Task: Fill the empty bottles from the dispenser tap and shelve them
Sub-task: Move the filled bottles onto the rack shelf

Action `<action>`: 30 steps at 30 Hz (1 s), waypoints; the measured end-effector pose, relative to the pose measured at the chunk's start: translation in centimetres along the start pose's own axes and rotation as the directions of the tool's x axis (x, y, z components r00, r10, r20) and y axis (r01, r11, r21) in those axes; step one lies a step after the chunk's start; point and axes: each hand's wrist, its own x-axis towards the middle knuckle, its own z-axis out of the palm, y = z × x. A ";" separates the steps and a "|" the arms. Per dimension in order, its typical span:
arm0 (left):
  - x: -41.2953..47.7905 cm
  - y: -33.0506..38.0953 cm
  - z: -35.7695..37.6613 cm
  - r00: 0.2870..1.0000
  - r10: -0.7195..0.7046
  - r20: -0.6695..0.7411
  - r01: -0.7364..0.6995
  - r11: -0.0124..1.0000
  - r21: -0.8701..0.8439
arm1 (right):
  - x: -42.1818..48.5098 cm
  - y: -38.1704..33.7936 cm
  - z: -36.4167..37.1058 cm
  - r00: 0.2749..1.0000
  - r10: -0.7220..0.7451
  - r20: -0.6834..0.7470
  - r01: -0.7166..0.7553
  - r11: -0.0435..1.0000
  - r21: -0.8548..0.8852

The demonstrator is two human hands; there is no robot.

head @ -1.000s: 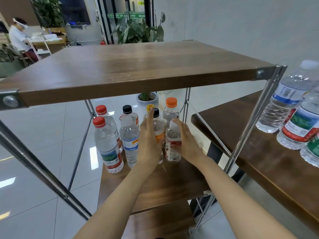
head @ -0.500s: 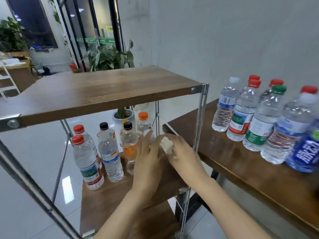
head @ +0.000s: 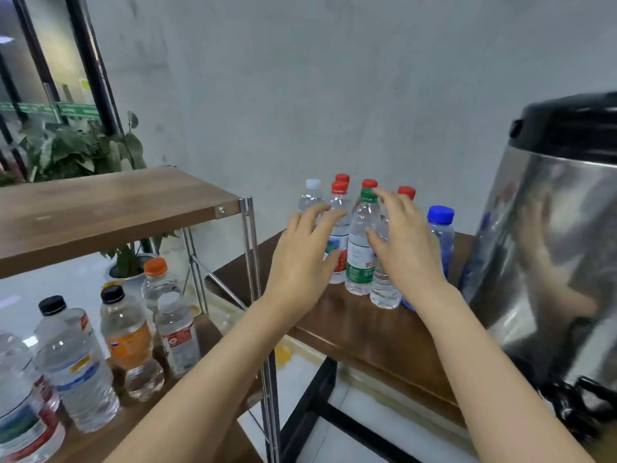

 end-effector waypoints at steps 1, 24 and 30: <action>1.6 0.1 0.7 0.999 0.028 0.018 -0.028 1.000 0.001 | 0.8 0.7 -0.4 1.000 0.015 -0.018 -0.015 0.999 -0.029; 9.8 -3.5 12.3 0.942 -0.023 0.335 0.086 0.981 -0.175 | 3.4 6.6 4.2 0.978 0.148 0.149 -0.126 0.981 -0.151; 8.3 -3.5 12.6 0.967 0.012 0.254 0.074 0.943 -0.325 | 1.9 6.3 4.1 0.987 0.118 0.110 -0.107 0.989 -0.100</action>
